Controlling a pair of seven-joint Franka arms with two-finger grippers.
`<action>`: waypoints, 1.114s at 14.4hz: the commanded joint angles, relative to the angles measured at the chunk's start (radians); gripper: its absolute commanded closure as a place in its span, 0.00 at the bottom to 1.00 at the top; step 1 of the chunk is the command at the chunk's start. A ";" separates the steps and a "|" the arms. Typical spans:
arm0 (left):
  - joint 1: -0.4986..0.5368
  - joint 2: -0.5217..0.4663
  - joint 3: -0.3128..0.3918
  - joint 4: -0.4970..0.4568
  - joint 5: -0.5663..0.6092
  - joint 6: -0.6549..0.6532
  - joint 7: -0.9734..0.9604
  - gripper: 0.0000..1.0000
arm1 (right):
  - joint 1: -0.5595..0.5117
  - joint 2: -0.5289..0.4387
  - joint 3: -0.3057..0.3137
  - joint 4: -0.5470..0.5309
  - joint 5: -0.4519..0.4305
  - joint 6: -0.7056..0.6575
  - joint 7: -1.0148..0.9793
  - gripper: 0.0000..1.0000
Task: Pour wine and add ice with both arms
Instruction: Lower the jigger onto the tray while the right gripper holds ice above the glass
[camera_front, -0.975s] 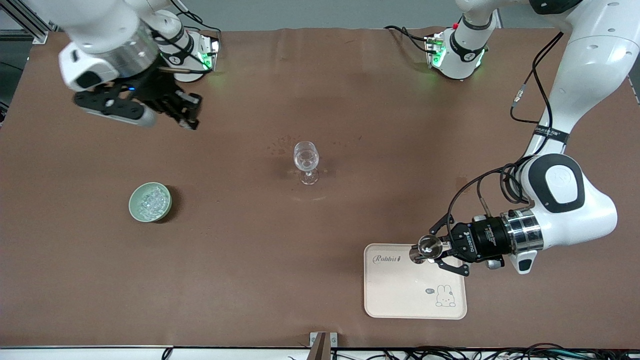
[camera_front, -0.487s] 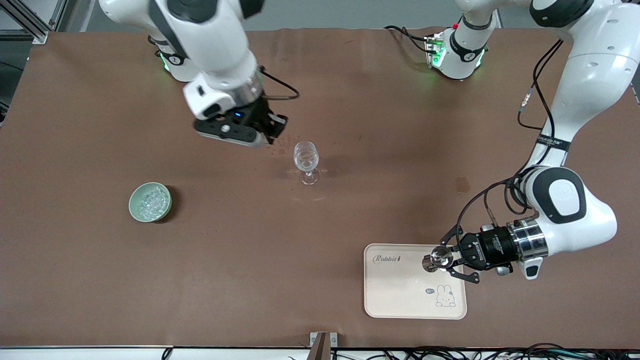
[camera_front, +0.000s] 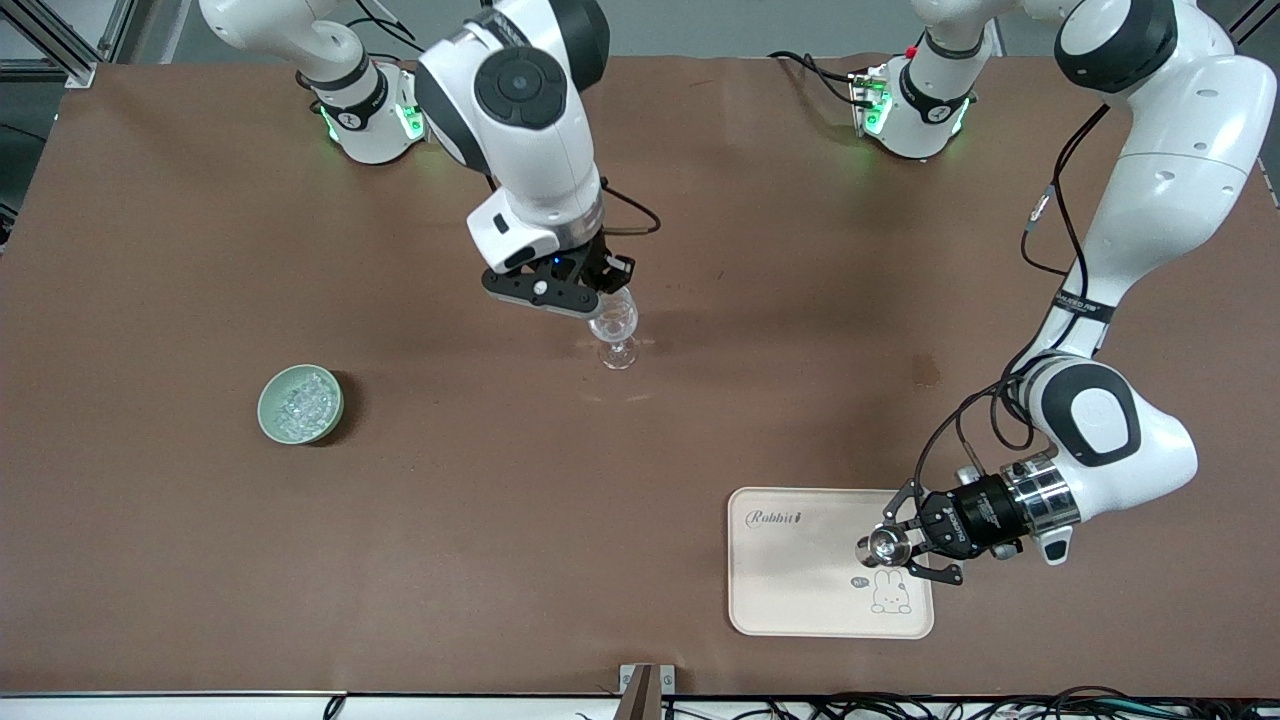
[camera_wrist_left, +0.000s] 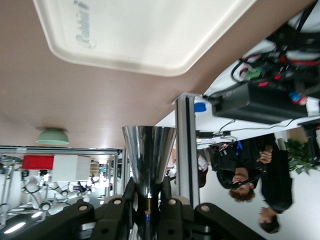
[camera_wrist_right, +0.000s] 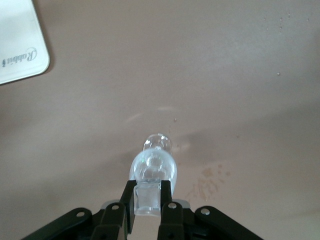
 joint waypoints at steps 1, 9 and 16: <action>-0.005 0.082 -0.003 0.079 -0.027 0.009 0.017 0.99 | 0.028 -0.006 -0.010 -0.072 -0.021 0.057 0.017 0.99; 0.021 0.191 0.030 0.090 -0.053 0.026 0.082 0.97 | 0.049 0.015 -0.010 -0.109 -0.021 0.063 0.028 0.99; 0.035 0.240 0.030 0.085 -0.085 0.023 0.084 0.81 | 0.060 0.042 -0.010 -0.107 -0.024 0.073 0.028 0.97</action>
